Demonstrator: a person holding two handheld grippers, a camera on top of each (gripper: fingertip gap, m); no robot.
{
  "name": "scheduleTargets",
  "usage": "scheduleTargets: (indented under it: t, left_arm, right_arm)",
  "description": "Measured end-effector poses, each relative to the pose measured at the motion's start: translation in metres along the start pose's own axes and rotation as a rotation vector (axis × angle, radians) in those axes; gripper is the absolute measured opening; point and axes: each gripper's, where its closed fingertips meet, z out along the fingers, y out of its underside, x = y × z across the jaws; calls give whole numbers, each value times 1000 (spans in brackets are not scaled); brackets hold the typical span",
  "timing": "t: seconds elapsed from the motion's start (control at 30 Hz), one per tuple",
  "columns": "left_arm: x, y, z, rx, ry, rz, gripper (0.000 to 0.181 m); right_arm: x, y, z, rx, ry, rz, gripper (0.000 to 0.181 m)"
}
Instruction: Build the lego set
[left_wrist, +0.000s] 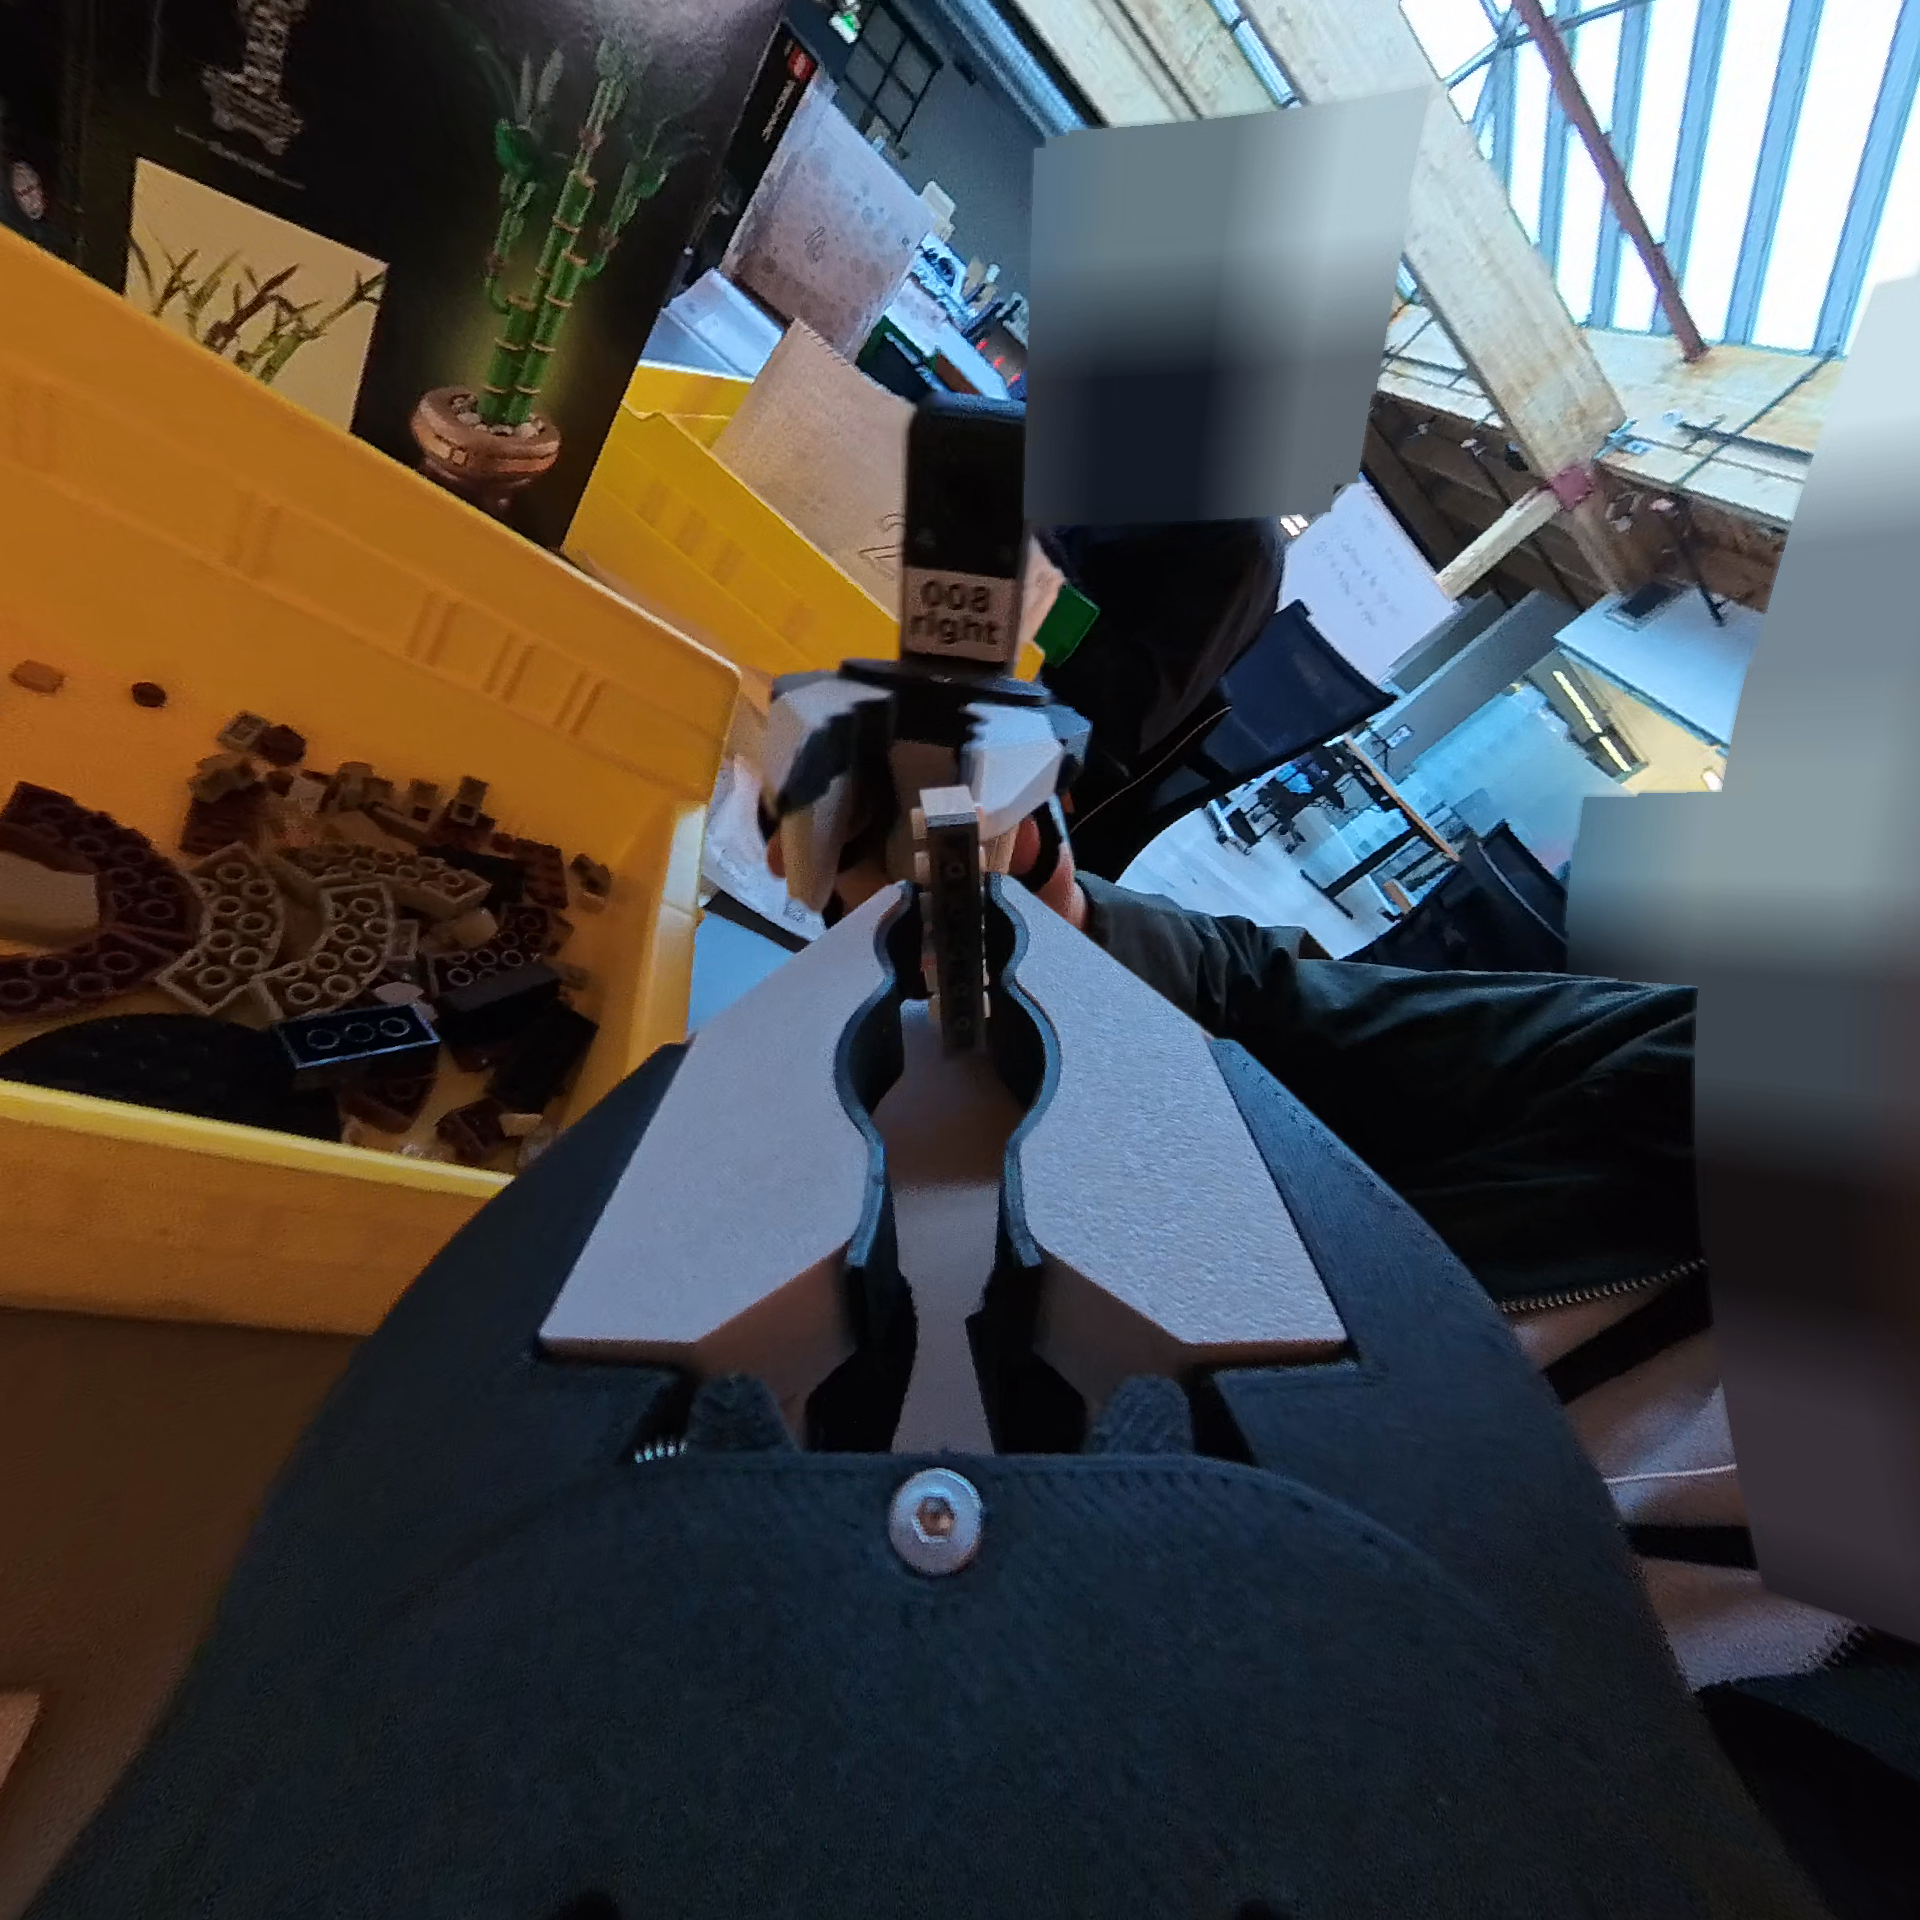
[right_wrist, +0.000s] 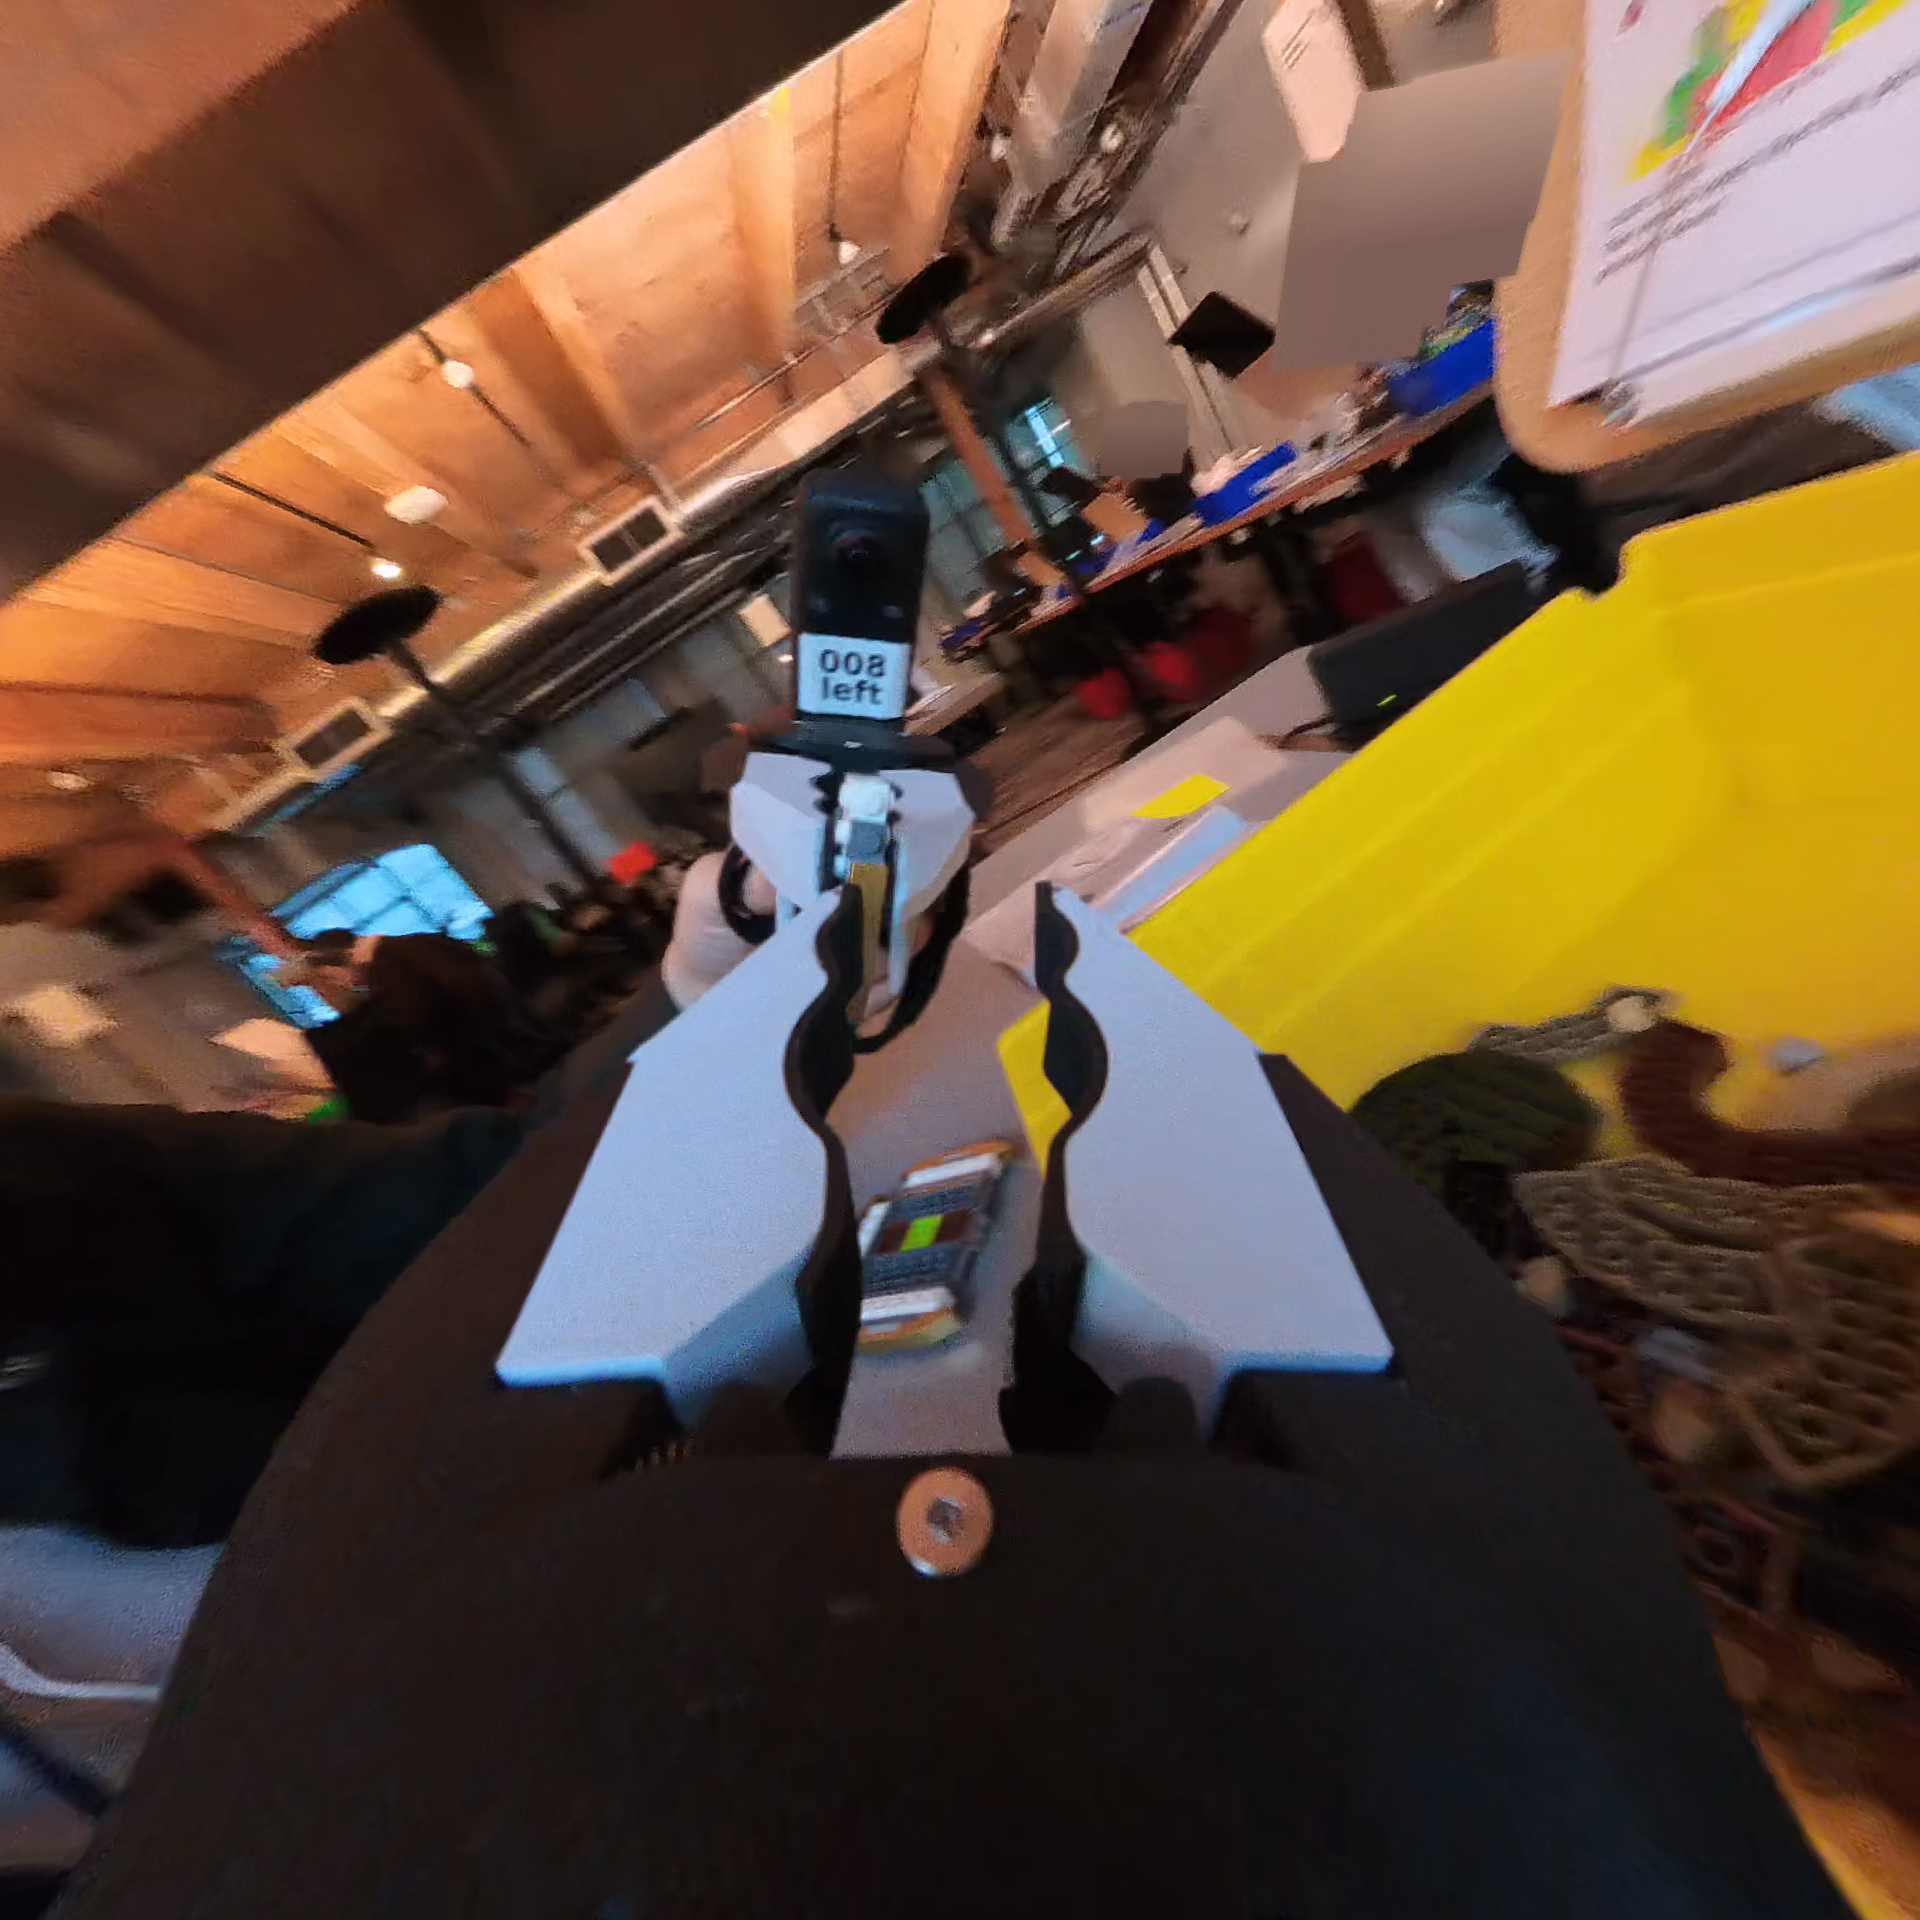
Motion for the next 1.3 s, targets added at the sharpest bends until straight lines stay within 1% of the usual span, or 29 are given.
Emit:
scheduleTargets:
  t: [0.13,0.2,0.27,0.37,0.5,0.57,0.6,0.63,0.67,1.0,1.2,1.3]
  left_arm:
    - [2,1,4,5,13,15,9]
    - [4,3,6,-11,20,27,9]
    - [5,3,6,-11,20,36,9]
    - [9,2,6,1,50,24,10]
    - [9,0,6,10,49,16,15]
    - [5,-1,5,10,21,24,13]
    - [1,-1,4,15,-4,28,15]
    - [0,-1,3,16,-10,35,11]
    - [1,-1,3,12,-10,37,10]
    - [2,3,3,-25,-35,90,10]
    - [5,5,4,-31,-7,85,9]
    - [13,4,3,-36,24,100,9]
  right_arm:
    - [-10,16,7,-65,-109,78,29]
    - [-20,17,9,-71,-167,107,23]
    - [-23,18,9,-68,-181,106,12]
    - [-25,16,8,-64,-202,129,11]
    - [-24,16,7,-66,-187,118,7]
    - [-22,17,7,-68,-170,87,4]
    - [-21,16,7,-64,-161,84,4]
    - [-20,15,6,-57,-157,86,4]
    - [-20,15,6,-55,-157,90,4]
    - [-21,16,7,-51,-186,118,4]
    - [-24,17,6,-75,-188,105,4]
    - [-31,16,5,-84,-231,132,4]
